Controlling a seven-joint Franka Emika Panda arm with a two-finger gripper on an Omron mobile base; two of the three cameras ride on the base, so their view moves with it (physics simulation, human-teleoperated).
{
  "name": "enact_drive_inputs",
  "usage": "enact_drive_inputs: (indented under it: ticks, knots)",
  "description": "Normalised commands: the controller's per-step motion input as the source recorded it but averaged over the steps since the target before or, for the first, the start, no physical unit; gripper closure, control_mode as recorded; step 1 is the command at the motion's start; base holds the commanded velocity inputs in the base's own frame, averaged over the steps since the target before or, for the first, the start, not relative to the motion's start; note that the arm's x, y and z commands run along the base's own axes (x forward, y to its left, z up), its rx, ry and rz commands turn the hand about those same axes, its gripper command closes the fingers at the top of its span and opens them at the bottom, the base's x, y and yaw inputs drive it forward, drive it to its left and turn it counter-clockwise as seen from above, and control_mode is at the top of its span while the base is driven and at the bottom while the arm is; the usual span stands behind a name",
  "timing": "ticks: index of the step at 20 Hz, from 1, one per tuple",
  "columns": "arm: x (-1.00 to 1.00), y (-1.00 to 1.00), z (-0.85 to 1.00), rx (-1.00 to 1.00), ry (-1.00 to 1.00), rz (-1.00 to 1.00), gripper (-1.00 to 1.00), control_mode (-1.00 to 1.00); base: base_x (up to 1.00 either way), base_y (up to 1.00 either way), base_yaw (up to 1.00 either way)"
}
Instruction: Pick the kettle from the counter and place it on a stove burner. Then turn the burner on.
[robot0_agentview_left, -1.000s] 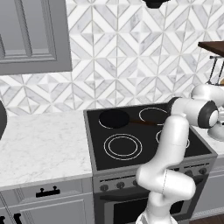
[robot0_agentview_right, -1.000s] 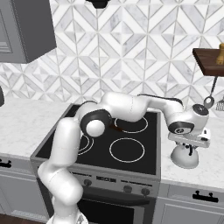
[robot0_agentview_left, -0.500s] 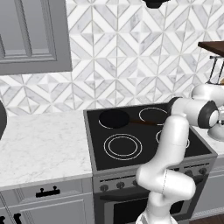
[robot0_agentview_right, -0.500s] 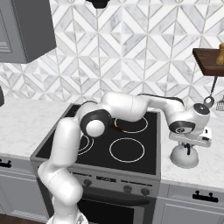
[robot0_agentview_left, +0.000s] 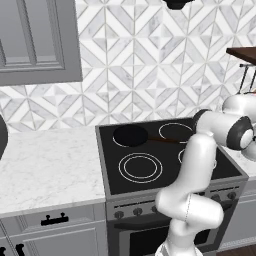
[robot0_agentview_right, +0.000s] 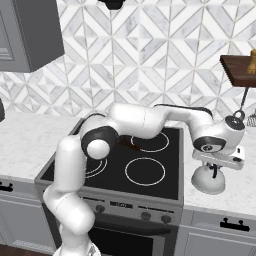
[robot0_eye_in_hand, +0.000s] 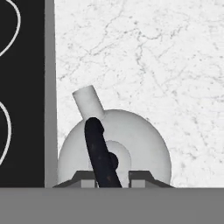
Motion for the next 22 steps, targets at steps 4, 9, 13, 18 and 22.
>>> enact_drive_inputs:
  ticks: [4,9,13,18,22]
  knots:
    - [-0.43,0.47,0.60,0.00,-0.05,-0.02,1.00,-1.00,0.00,0.00,0.00]
    - [-0.31,0.78,0.55,0.00,-0.01,0.00,1.00,-1.00,0.00,0.00,0.00]
    - [-0.14,1.00,0.25,-0.02,0.00,0.00,1.00,-1.00,0.00,0.00,0.00]
    - [-0.01,1.00,0.44,-0.01,0.04,0.07,1.00,-1.00,0.00,0.00,0.00]
    - [-0.09,0.99,0.74,-0.02,0.05,0.16,1.00,-1.00,0.00,0.00,0.00]
